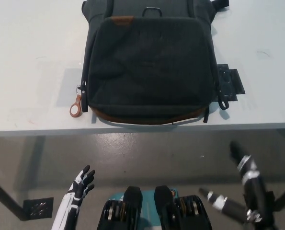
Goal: A bag is kept in the middle of the table with its flap loosely closed and the robot uses its right hand to adjust it and opens it
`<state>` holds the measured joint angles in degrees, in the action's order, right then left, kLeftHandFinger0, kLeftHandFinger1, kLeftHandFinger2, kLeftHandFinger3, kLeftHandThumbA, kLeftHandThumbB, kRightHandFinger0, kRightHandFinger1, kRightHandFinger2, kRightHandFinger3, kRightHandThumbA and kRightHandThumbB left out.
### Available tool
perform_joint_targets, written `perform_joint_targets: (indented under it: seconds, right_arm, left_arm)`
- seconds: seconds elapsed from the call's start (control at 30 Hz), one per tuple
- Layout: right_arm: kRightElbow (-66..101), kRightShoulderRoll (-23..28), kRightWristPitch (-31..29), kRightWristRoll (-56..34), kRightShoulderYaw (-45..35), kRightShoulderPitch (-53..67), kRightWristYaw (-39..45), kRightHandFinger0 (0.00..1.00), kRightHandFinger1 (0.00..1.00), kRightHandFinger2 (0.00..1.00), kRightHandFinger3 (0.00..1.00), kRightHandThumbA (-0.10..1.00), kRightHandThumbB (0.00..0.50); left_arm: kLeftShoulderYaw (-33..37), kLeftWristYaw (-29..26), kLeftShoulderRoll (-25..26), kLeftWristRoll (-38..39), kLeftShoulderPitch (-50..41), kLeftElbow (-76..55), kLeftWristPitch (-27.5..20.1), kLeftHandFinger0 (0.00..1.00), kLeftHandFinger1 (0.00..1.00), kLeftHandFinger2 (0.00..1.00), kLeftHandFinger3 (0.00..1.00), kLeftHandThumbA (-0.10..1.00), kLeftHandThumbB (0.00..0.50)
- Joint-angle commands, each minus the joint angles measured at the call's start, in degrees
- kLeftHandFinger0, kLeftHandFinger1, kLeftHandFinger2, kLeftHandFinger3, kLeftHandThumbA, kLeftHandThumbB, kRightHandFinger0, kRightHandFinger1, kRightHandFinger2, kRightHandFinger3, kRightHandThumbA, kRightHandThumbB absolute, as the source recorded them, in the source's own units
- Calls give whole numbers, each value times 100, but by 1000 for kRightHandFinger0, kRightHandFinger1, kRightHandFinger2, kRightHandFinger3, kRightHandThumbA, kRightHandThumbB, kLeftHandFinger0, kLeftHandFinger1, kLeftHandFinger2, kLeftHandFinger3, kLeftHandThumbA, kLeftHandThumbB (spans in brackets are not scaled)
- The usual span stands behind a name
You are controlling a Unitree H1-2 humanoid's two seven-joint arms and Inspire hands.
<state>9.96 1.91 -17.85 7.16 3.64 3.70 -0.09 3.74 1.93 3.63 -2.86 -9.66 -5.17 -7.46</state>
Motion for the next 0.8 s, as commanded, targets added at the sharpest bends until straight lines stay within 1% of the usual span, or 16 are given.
perform_joint_targets:
  seconds: [0.0,0.03,0.1,0.17,0.23,0.3,0.33,0.4,0.43,0.53,0.6,0.63,0.7,0.77]
  right_arm:
    - [685,147,564,-182,-292,-730,-19,1000,1000,1000,1000,1000,289]
    - [785,223,765,-165,-350,-915,18,1000,1000,1000,1000,1000,302]
    - [777,395,935,-239,-454,-1340,95,1000,1000,1000,1000,1000,278]
    - [802,549,1250,-490,-540,-1783,184,1000,1000,1000,1000,1000,261]
    - [726,637,1538,-660,-633,-2226,192,1000,1000,1000,1000,1000,287]
    - [681,696,1834,-729,-692,-2593,211,1000,1000,1000,1000,1000,290]
    - [638,711,1985,-819,-716,-2815,230,1000,1000,1000,1000,1000,274]
    - [539,730,2355,-794,-734,-3244,228,1000,1000,1000,1000,1000,262]
    - [456,771,2430,-779,-726,-3394,254,1000,1000,1000,1000,1000,270]
    - [179,858,2632,-788,-693,-3778,343,1000,1000,1000,1000,1000,267]
    - [-126,892,2677,-814,-669,-4082,405,1000,1000,1000,1000,1000,251]
    - [-292,914,2789,-847,-662,-4273,449,1000,1000,1000,1000,1000,272]
    - [-569,914,2838,-856,-647,-4514,467,1000,1000,1000,1000,1000,274]
    - [-829,875,2904,-815,-621,-4722,439,1000,1000,1000,1000,1000,283]
  left_arm:
    - [31,44,27,-39,6,-110,-295,1000,1000,1000,1000,1000,97]
    - [33,42,20,-47,15,-116,-285,1000,1000,1000,1000,1000,100]
    - [32,32,6,-57,77,-96,-267,1000,1000,1000,1000,1000,95]
    - [41,39,6,-66,92,-111,-228,1000,1000,1000,1000,1000,98]
    - [43,33,-2,-82,174,-73,-234,1000,1000,1000,1000,1000,98]
    - [45,35,-4,-88,198,-65,-234,1000,1000,1000,1000,1000,97]
    - [45,30,-2,-102,215,-45,-242,1000,1000,1000,1000,1000,93]
    - [50,53,-1,-90,280,-73,-151,1000,1000,1000,1000,1000,91]
    - [46,48,-2,-99,313,-64,-129,1000,1000,1000,1000,1000,96]
    - [51,54,-3,-109,333,-79,-70,1000,1000,1000,1000,1000,105]
    - [63,34,-9,-174,362,-43,-97,1000,1000,1000,1000,1000,115]
    - [67,38,-13,-168,390,-23,-115,1000,1000,1000,1000,1000,116]
    - [71,34,-15,-180,424,-9,-99,1000,1000,1000,1000,1000,134]
    - [73,42,-7,-174,429,-6,-101,1000,1000,1000,1000,1000,134]
